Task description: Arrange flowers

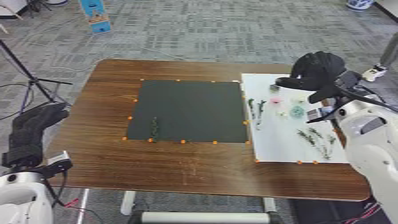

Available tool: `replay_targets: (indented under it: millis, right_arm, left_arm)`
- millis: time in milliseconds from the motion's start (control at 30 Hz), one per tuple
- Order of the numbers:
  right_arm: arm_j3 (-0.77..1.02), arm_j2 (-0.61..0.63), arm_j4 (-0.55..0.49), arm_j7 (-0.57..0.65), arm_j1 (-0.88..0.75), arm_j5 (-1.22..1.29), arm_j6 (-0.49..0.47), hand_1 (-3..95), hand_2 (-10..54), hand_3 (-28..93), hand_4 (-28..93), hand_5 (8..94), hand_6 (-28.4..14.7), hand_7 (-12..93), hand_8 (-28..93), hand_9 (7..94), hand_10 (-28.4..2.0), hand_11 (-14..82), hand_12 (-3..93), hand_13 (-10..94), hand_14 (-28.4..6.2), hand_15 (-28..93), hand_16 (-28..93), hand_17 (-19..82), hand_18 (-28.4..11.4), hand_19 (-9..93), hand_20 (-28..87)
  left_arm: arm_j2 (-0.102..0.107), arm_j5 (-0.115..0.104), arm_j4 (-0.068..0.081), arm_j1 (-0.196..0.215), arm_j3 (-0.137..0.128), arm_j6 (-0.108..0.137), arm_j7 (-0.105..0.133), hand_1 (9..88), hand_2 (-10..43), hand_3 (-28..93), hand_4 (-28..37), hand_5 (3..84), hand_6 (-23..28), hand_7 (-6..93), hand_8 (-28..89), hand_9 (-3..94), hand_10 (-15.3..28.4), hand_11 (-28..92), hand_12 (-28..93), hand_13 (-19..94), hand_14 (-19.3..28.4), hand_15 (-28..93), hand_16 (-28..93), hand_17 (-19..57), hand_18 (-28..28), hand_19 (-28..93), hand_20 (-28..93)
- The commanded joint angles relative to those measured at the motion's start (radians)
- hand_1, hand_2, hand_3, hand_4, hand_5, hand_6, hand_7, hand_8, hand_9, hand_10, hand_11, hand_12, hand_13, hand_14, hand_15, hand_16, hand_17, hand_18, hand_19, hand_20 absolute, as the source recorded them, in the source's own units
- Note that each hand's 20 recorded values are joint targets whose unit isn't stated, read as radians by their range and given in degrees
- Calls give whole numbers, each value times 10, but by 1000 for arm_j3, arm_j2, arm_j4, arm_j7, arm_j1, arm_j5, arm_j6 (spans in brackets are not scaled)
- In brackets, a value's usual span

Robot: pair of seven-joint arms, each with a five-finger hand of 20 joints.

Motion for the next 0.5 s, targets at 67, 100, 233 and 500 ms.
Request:
replay_targets:
  millis: [67,100,233,500]
  right_arm:
    - [129,20,8,67,-235,-46,-12,194,-28,597,-117,736,-41,293,-21,797,-168,267,264,722,-167,583,370,342,-276,832,627]
    - [148,14,9,63,-258,-52,-23,192,-29,596,-116,739,-42,296,-21,799,-168,270,265,723,-167,585,371,342,-277,834,628]
    - [188,1,32,78,-325,-73,-24,187,-34,596,-113,743,-40,301,-23,802,-168,274,266,726,-166,588,372,344,-278,837,629]
    - [189,-34,140,109,-325,-120,-15,191,-46,601,-113,752,-35,317,-25,813,-165,285,267,735,-162,591,373,355,-279,846,628]
  left_arm:
    - [-19,9,-23,31,-28,-12,-15,251,141,697,-283,526,20,196,-85,542,130,232,153,436,144,148,-11,96,80,77,166]
    - [-20,10,-25,34,-28,-15,-15,251,141,697,-283,526,21,196,-85,542,130,232,153,436,144,147,-12,96,80,77,166]
    - [-25,14,-30,42,-29,-19,-17,251,138,698,-283,526,21,195,-85,542,130,233,152,436,146,149,-11,96,80,78,165]
    - [-40,24,-39,52,-25,-27,-21,251,133,699,-283,523,21,194,-84,541,130,233,152,436,146,150,-11,95,81,79,164]
